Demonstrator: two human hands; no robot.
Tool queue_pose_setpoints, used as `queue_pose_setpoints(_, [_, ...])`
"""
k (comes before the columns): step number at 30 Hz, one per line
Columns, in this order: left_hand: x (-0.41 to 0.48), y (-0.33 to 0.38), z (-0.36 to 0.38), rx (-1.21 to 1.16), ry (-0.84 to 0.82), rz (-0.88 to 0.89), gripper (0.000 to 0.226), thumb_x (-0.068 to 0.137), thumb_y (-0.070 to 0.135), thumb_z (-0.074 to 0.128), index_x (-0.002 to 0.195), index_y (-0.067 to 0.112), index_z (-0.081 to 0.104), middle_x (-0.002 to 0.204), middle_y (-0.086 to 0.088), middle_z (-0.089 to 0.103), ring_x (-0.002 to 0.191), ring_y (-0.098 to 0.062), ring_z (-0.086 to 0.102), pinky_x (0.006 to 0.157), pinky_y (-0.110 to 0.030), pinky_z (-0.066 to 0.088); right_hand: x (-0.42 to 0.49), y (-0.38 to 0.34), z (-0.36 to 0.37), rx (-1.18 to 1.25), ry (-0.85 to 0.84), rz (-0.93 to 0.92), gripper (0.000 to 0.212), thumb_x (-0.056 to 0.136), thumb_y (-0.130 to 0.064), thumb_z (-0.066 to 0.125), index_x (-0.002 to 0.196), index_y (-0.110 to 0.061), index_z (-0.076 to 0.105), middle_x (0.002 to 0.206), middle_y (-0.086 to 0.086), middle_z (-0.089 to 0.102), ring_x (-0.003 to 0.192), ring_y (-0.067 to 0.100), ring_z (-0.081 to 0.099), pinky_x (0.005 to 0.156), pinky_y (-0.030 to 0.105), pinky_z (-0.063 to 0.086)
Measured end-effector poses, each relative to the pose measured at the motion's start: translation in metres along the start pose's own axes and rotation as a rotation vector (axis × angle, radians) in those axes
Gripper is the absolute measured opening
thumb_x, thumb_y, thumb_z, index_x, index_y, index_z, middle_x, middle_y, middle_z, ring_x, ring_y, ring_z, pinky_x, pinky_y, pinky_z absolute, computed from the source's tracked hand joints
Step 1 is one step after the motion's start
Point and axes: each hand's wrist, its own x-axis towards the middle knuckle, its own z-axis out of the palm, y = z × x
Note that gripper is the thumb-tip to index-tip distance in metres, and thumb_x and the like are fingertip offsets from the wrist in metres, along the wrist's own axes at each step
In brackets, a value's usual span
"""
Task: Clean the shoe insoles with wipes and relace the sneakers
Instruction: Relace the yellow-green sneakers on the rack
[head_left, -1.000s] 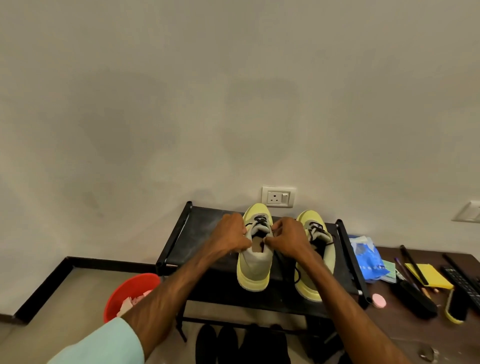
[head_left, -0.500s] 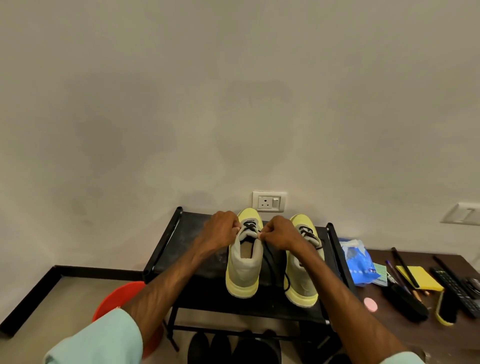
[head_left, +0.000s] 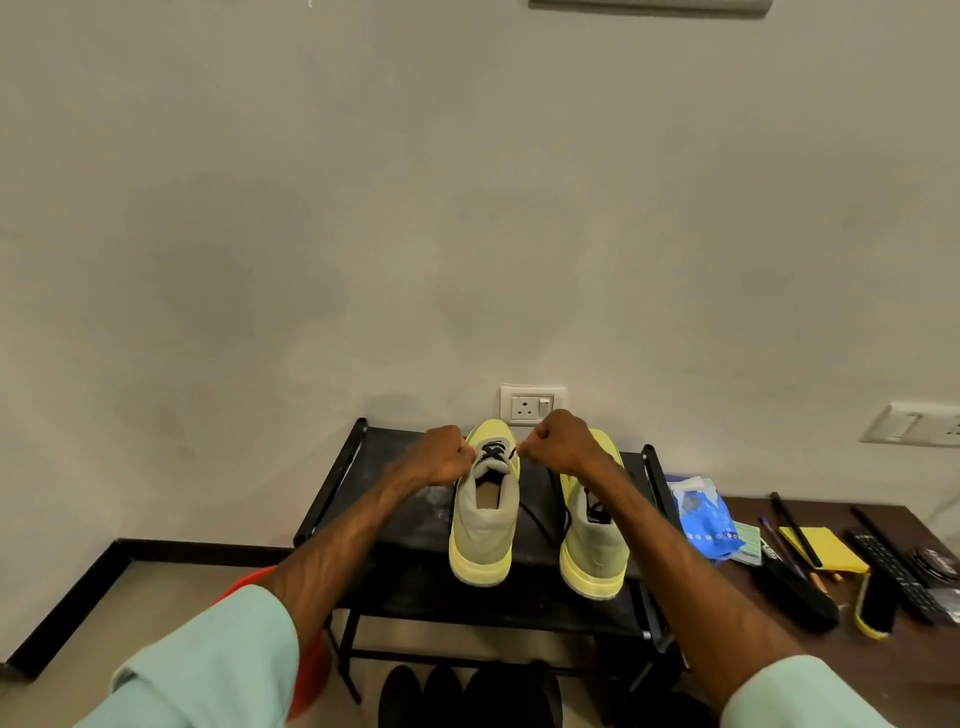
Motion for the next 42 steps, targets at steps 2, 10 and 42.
queue_pose_setpoints(2, [-0.002, -0.003, 0.003, -0.057, -0.01, -0.004, 0.039, 0.099, 0.029, 0.051, 0.062, 0.015, 0.049, 0.061, -0.003, 0.046, 0.058, -0.016, 0.041, 0.06, -0.033, 0.037, -0.002, 0.004, 0.009, -0.016, -0.017, 0.012, 0.026, 0.086, -0.024, 0.078, 0.08, 0.001, 0.074, 0.068, 0.012, 0.065, 0.059, 0.015, 0.055, 0.066, 0.035, 0.056])
queue_pose_setpoints(10, [-0.019, -0.023, 0.02, -0.29, 0.046, -0.044, 0.039, 0.1, 0.037, 0.058, 0.069, 0.014, 0.059, 0.066, -0.007, 0.053, 0.061, -0.017, 0.047, 0.057, -0.029, 0.038, -0.02, 0.011, 0.062, -0.104, 0.023, 0.099, 0.044, 0.076, -0.043, 0.081, 0.103, -0.012, 0.064, 0.098, 0.007, 0.069, 0.088, 0.025, 0.067, 0.064, 0.032, 0.052])
queue_pose_setpoints(42, [-0.038, -0.019, -0.013, 0.076, 0.277, -0.348, 0.029, 0.087, 0.033, 0.066, 0.101, 0.008, 0.068, 0.115, -0.014, 0.067, 0.111, -0.031, 0.06, 0.095, -0.043, 0.049, -0.019, 0.021, 0.006, -0.139, 0.302, -0.109, 0.014, 0.089, -0.005, 0.071, 0.101, -0.007, 0.079, 0.106, 0.013, 0.075, 0.097, 0.028, 0.07, 0.087, 0.038, 0.059])
